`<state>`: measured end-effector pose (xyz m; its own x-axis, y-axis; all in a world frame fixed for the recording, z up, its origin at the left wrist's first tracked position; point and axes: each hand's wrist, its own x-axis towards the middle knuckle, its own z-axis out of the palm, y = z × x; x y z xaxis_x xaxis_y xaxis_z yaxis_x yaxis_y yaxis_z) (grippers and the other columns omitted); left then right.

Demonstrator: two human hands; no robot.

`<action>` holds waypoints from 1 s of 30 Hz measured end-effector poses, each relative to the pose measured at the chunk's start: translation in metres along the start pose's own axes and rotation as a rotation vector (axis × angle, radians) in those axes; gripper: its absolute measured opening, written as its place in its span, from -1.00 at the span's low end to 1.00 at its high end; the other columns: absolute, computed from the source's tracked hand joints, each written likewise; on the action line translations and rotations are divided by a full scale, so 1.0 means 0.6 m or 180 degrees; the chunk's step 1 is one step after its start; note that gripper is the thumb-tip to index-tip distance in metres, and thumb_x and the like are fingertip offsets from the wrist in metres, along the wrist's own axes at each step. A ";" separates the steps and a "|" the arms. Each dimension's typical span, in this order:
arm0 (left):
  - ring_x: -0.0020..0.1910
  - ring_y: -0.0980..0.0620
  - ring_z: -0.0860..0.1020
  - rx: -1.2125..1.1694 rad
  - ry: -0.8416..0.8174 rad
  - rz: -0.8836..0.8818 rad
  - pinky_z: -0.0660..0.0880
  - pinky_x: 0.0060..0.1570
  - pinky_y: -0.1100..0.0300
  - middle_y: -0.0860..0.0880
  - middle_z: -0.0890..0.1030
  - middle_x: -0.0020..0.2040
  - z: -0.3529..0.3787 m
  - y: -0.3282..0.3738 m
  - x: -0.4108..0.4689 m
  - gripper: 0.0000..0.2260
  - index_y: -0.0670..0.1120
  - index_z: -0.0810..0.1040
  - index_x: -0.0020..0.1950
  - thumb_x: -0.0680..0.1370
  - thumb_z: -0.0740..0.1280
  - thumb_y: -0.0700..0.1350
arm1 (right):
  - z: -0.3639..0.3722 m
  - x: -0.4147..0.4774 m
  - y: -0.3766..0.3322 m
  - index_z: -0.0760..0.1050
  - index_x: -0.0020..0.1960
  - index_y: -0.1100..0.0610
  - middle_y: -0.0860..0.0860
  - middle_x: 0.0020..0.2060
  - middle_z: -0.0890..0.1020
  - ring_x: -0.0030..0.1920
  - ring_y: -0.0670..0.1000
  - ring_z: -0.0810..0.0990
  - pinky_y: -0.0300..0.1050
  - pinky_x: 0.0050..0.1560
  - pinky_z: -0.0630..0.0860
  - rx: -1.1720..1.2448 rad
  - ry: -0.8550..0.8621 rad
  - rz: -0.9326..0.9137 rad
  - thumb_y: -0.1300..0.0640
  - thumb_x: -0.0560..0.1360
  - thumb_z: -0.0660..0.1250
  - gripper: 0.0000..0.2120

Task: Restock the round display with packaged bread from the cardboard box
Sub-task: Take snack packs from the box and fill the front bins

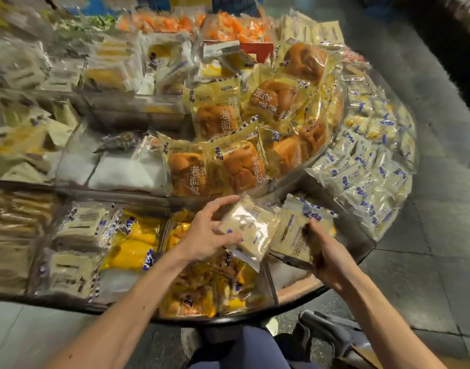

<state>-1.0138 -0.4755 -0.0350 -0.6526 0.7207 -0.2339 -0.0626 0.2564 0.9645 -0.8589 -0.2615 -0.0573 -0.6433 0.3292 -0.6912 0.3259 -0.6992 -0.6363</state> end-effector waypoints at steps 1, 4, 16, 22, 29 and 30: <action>0.11 0.11 0.65 -0.0056 0.0015 -0.0104 0.63 0.05 0.06 0.04 0.54 0.28 -0.011 -0.005 -0.010 -0.25 0.09 0.37 0.42 0.35 0.57 -0.34 | 0.012 -0.001 0.008 0.59 0.17 0.07 0.12 -0.01 0.73 -0.11 0.10 0.73 0.13 -0.17 0.68 -0.0018 -0.0045 0.0016 -0.08 0.65 0.16 -0.68; 0.21 0.04 0.61 -0.0077 -0.0099 -0.0589 0.57 0.19 -0.05 -0.08 0.57 0.29 -0.045 -0.026 -0.040 -0.02 0.06 0.18 0.56 0.26 0.62 -0.21 | 0.050 -0.010 0.029 0.60 0.13 0.08 0.08 -0.09 0.74 -0.18 0.06 0.74 0.17 -0.17 0.66 -0.0064 -0.0122 0.0064 -0.05 0.65 0.16 -0.70; 0.11 0.09 0.65 -0.0755 0.0428 -0.1236 0.61 0.07 0.14 0.01 0.68 0.14 -0.161 -0.091 -0.181 -0.77 -0.08 0.54 0.25 0.60 0.36 -0.11 | 0.265 -0.026 0.142 0.68 0.03 0.08 0.10 -0.07 0.73 -0.13 0.07 0.73 0.23 0.03 0.61 -0.0788 -0.0567 0.0383 -0.13 0.53 0.26 -0.65; 0.06 0.09 0.61 0.0800 0.0858 -0.1012 0.54 0.17 0.11 0.08 0.62 0.13 -0.364 -0.111 -0.236 -0.63 -0.01 0.53 0.26 0.49 0.50 -0.12 | 0.337 -0.026 0.172 0.58 0.06 0.14 0.01 -0.28 0.70 -0.34 -0.03 0.68 0.08 -0.20 0.66 -0.0702 -0.0631 0.0211 -0.05 0.55 0.27 -0.72; 0.06 0.09 0.55 0.2901 -0.0296 -0.1478 0.42 0.07 0.18 0.11 0.61 0.09 -0.576 -0.119 -0.225 -0.75 0.17 0.57 0.00 0.44 0.53 -0.11 | 0.398 -0.030 0.207 0.57 0.14 0.18 0.08 -0.19 0.72 -0.23 0.08 0.71 0.24 0.01 0.61 -0.0784 -0.0609 0.0215 -0.09 0.53 0.29 -0.63; 0.07 0.10 0.53 0.3152 -0.0445 -0.1499 0.41 0.09 0.16 0.10 0.61 0.11 -0.581 -0.123 -0.216 -0.74 0.17 0.58 0.02 0.45 0.53 -0.10 | 0.405 -0.030 0.212 0.57 0.16 0.18 0.08 -0.18 0.72 -0.22 0.08 0.71 0.27 0.05 0.59 -0.0797 -0.0635 0.0232 -0.11 0.52 0.29 -0.60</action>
<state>-1.1878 -0.8125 -0.0333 -0.6273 0.4660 -0.6240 0.3906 0.8814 0.2656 -0.9744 -0.5104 -0.0424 -0.7271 0.1359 -0.6729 0.5203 -0.5303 -0.6693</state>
